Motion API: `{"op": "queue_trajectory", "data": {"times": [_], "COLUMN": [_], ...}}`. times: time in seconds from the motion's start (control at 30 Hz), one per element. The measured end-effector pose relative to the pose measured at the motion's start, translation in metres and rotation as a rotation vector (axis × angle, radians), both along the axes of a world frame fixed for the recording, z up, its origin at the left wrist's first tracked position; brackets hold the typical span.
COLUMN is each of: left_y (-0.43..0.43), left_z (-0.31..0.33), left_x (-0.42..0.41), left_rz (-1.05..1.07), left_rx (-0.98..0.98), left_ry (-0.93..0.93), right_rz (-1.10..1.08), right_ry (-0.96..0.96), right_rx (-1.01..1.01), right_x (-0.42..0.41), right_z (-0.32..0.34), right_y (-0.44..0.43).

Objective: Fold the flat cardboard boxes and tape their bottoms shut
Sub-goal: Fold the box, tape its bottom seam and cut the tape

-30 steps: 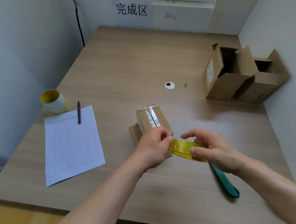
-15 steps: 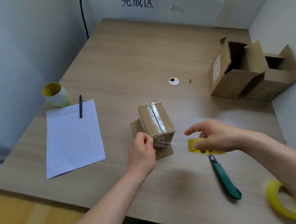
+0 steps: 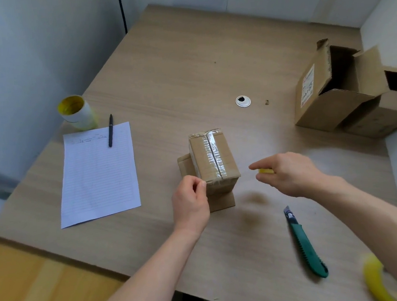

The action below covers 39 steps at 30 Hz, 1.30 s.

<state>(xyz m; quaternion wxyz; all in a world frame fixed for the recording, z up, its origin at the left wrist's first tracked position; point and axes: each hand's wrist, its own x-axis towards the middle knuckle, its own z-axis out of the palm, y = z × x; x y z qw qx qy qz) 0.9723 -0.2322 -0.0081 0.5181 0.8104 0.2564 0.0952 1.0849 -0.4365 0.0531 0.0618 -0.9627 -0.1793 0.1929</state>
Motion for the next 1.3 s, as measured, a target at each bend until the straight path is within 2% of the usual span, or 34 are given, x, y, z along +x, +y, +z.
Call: {"op": "queue_trajectory", "data": {"times": [0.23, 0.53, 0.63, 0.67, 0.7, 0.73, 0.8, 0.87, 0.93, 1.07, 1.17, 1.3], "left_y": [0.006, 0.014, 0.025, 0.030, 0.032, 0.030, 0.023, 0.015, 0.015, 0.025, 0.026, 0.025], "left_z": [-0.007, -0.018, -0.019, -0.017, -0.012, -0.007, -0.001, 0.005, 0.005, -0.003, -0.005, 0.002], "left_x": [0.008, 0.018, 0.025, 0.026, 0.028, 0.031, 0.045, 0.062, 0.078, 0.089, 0.087, 0.094], "left_rz": [0.032, 0.049, 0.183, 0.224, 0.196, 0.066, -0.348, -0.705, -0.904, -0.961, -0.973, -1.027], "left_rx": [0.004, -0.160, -0.107, -0.038, 0.094, 0.262, 0.611, 0.799, 0.899, 0.960, 1.031, 1.077], "left_ry": [0.030, 0.192, 0.337, 0.328, 0.218, 0.059, -0.112, 0.046, 0.243, 0.244, 0.242, 0.234], "right_rz": [0.066, 0.305, 0.320, 0.324, 0.329, 0.333, 0.325, 0.334, 0.337, 0.340, 0.326, 0.115], "right_ry": [-0.005, -0.030, -0.042, -0.046, -0.051, -0.063, -0.079, -0.090, -0.110, -0.163, -0.129, -0.024], "right_rx": [-0.028, -0.049, -0.035, -0.027, -0.026, -0.027, -0.018, -0.006, -0.003, 0.018, 0.088, 0.227], "right_x": [0.012, 0.015, 0.018, 0.019, 0.020, 0.020, 0.021, 0.017, 0.012, 0.012, 0.009, 0.009], "right_z": [-0.012, -0.029, -0.031, -0.032, -0.033, -0.034, -0.036, -0.039, -0.042, -0.048, -0.050, -0.046], "right_y": [0.005, 0.016, 0.021, 0.023, 0.024, 0.025, 0.025, 0.026, 0.026, 0.025, 0.025, 0.016]}}
